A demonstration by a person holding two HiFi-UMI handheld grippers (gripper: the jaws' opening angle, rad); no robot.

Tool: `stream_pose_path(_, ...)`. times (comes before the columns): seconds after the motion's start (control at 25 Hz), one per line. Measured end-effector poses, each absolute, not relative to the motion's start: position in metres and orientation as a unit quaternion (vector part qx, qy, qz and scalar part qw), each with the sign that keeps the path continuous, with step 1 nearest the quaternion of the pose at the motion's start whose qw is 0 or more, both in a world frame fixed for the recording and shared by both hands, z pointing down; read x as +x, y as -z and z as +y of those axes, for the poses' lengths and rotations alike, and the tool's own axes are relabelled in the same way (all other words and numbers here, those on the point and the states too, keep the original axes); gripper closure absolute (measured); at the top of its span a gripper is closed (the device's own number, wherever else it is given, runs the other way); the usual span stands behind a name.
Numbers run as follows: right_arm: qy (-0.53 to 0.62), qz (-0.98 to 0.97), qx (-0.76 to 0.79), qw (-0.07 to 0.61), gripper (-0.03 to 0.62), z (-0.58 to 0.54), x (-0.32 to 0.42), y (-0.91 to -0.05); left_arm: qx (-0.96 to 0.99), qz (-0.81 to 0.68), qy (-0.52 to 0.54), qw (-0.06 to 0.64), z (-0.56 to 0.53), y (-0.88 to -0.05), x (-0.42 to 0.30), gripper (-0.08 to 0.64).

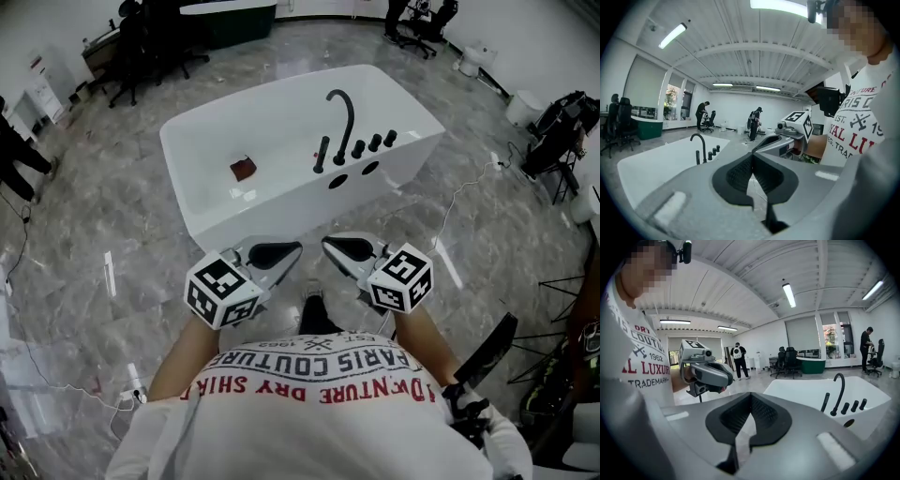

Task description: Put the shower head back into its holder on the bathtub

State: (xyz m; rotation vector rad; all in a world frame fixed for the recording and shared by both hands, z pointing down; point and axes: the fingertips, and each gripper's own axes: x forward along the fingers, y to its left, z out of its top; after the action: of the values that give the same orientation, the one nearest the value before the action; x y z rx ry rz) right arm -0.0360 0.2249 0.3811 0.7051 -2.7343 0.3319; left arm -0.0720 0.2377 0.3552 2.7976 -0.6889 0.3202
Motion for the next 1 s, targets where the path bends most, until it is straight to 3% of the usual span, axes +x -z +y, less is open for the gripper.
stream_pose_path(0.24, -0.085, -0.954, 0.251, 0.143, 0.588, 0.299, -0.051, -0.342, 0.951, -0.267, -0.07, 0.138, 0.301, -0.327, -0.095, 0.557)
stream_pose_path(0.44, -0.059, -0.955, 0.256, 0.139, 0.588, 0.339, -0.041, -0.309, 0.946, -0.301, -0.089, 0.085, 0.337, -0.305, -0.092, 0.557)
stream_pose_path(1.0, -0.091, -0.943, 0.29, 0.131, 0.588, 0.511, 0.068, -0.307, 0.957, -0.259, -0.086, 0.096, 0.509, -0.293, 0.021, 0.557)
